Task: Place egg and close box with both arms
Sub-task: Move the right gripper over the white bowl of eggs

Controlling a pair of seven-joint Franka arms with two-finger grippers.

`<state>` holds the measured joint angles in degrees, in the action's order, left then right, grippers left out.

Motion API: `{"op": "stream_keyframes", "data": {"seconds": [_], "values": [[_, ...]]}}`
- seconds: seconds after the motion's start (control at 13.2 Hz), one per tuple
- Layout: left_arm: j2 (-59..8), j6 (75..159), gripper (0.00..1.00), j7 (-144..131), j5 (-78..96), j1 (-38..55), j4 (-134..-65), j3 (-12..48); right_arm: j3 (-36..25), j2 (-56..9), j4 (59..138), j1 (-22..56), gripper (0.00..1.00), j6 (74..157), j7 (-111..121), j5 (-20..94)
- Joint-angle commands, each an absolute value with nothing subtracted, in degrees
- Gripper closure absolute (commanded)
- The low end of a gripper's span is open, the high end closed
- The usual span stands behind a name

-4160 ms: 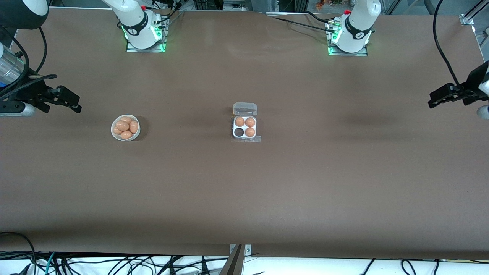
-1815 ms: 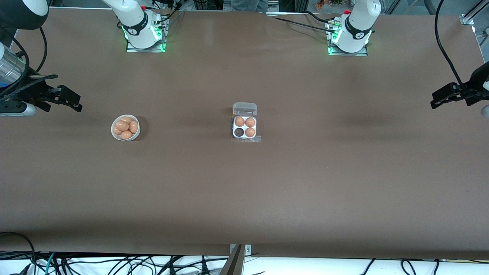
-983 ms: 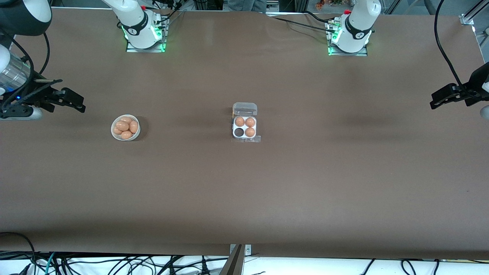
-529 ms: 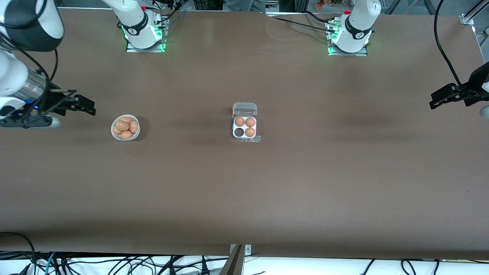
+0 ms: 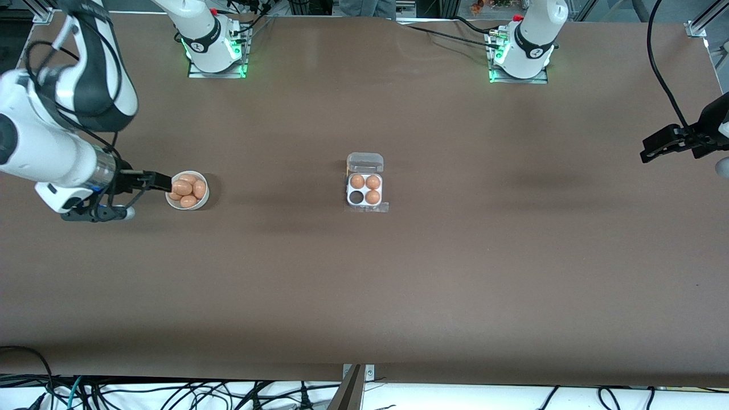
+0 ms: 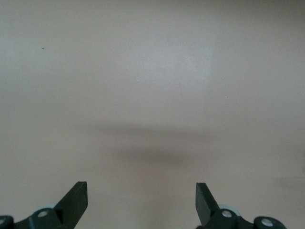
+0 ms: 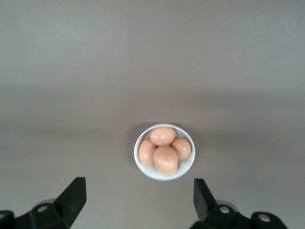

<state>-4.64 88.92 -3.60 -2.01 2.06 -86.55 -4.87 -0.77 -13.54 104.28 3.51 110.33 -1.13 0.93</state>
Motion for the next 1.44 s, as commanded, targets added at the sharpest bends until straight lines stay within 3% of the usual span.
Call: {"op": "stream_keyframes", "data": {"seconds": [0.0, 0.45, 1.36], "values": [[-5.19, 88.51, 0.00, -3.16, -1.49, 1.85, -85.17, -4.83, -1.75, -10.73, 113.87, 2.99, 0.00, 119.58, 0.35, 1.93], [-5.27, 88.50, 0.00, -3.16, -1.49, 1.85, -85.17, -4.83, -4.13, -10.37, 128.48, 2.99, 0.00, 137.09, 14.57, 14.49], [-5.27, 88.42, 0.00, -2.90, -1.32, 1.49, -85.17, -4.83, -5.36, -15.38, 128.67, 3.08, 0.00, 137.82, 16.88, 14.68]]}}
